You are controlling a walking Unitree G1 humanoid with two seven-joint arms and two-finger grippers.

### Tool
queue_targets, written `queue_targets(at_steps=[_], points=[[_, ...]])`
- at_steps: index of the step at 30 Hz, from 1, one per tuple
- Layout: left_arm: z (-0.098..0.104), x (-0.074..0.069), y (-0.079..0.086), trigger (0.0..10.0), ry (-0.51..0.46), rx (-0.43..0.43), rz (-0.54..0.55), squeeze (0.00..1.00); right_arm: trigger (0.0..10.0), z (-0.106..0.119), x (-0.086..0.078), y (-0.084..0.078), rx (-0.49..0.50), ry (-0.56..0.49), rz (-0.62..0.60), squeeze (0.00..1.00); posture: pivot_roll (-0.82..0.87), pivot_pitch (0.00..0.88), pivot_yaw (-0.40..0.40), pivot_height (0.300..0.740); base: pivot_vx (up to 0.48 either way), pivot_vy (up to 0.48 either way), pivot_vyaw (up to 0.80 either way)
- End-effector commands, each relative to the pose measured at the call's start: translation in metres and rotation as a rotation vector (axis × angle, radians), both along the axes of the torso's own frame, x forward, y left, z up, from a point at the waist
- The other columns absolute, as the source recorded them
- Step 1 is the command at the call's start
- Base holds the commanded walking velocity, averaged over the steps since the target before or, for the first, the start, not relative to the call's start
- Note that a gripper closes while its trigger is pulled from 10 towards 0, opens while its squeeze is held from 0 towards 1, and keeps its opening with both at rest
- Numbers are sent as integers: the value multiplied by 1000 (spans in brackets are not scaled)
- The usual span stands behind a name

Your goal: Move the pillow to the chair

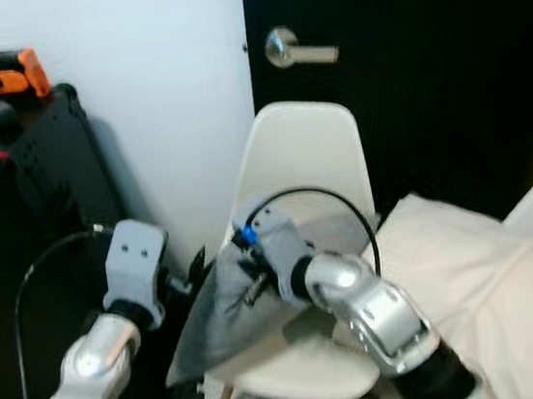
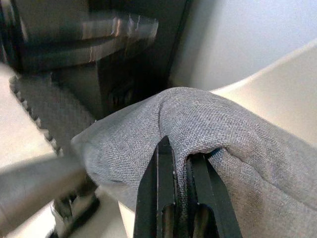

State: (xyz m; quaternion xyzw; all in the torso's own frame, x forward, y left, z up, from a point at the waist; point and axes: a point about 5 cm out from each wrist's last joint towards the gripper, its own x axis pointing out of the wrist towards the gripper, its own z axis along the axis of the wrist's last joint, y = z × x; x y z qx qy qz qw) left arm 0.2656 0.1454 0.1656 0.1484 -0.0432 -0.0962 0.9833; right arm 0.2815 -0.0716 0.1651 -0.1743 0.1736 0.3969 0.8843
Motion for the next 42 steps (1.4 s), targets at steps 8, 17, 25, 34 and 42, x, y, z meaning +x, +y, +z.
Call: queue_targets(at_steps=[8,17,25,34,42], points=[[9,1,-5,10000,-28,59,-37,0,10000,0,-12,11,-175,-70,101,0,95,0,-78,555,0,0,0],[9,3,-3,10000,-21,73,-27,0,8941,2,-5,27,-141,-115,55,0,99,0,-75,555,0,0,0],[8,2,-3,10000,-7,88,-23,0,10000,3,-9,40,-66,-60,113,1000,100,0,-75,555,0,0,0],[8,2,-2,10000,-3,104,-19,0,10000,5,-19,27,-109,5,251,1000,98,0,-73,555,0,0,0],[8,2,-2,10000,1,115,-23,0,10000,13,-29,-6,-161,57,410,1000,93,0,-72,555,0,0,0]])
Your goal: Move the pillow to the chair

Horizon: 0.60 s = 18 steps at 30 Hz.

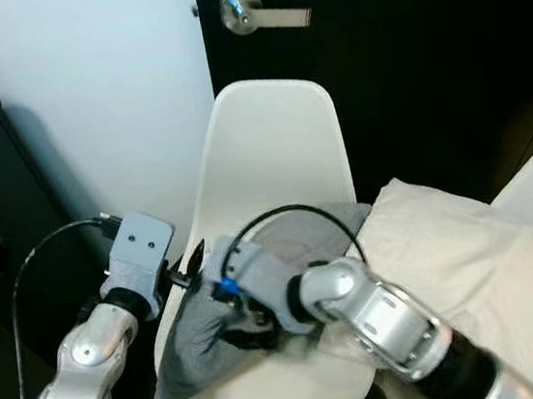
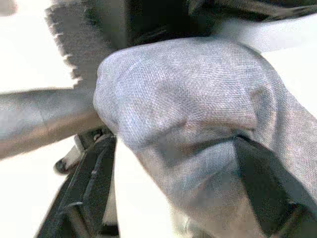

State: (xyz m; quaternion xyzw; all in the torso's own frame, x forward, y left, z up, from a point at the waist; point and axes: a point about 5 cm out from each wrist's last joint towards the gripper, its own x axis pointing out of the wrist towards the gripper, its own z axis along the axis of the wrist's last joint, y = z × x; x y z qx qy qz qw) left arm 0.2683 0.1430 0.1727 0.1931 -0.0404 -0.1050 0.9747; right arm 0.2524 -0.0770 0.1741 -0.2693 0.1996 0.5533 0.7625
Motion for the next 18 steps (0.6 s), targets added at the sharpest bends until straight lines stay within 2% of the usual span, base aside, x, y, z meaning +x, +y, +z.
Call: queue_targets(at_steps=[1,2,3,4,5,6,7,8,11,12,13,15,17,18], points=[[1,-1,0,10000,2,25,-9,0,10000,4,-4,-6,12,11,50,1000,94,0,-73,555,0,0,0],[2,-1,0,10000,2,28,-10,0,10000,4,-10,-13,6,36,110,1000,94,0,-72,555,0,0,0],[2,0,0,10000,4,32,-11,0,10000,5,-16,-19,24,68,156,878,95,0,-72,555,0,0,0],[2,0,0,10000,4,32,-11,0,10000,5,-16,-19,24,68,156,878,95,0,-72,555,0,0,0],[2,0,0,10000,5,36,-11,0,10000,7,-19,-23,47,92,181,125,96,0,-72,555,0,0,0],[2,0,0,10000,5,36,-11,0,10000,7,-19,-23,47,92,181,125,96,0,-72,555,0,0,0],[2,0,1,10000,7,41,-9,0,10000,11,-22,-27,84,130,206,0,99,0,-70,555,0,0,0],[3,0,2,10000,9,46,-6,0,10000,16,-24,-30,139,167,230,0,102,0,-70,555,0,0,0],[3,0,2,10000,10,48,-5,0,10000,19,-25,-32,155,174,239,0,102,0,-70,555,0,0,0],[4,0,3,10000,8,50,0,0,10000,24,-18,-33,218,157,206,0,101,0,-69,555,0,0,0],[4,0,3,10000,8,50,0,0,10000,24,-18,-33,218,157,206,0,101,0,-69,555,0,0,0],[6,1,4,10000,-1,18,15,0,10000,37,5,-31,429,120,76,0,101,0,-68,555,0,0,0],[6,1,4,10000,-1,18,15,0,10000,37,5,-31,429,120,76,0,101,0,-68,555,0,0,0],[8,2,5,10000,-9,-12,26,0,10000,42,15,-28,536,111,10,0,98,0,-66,560,0,0,0]])
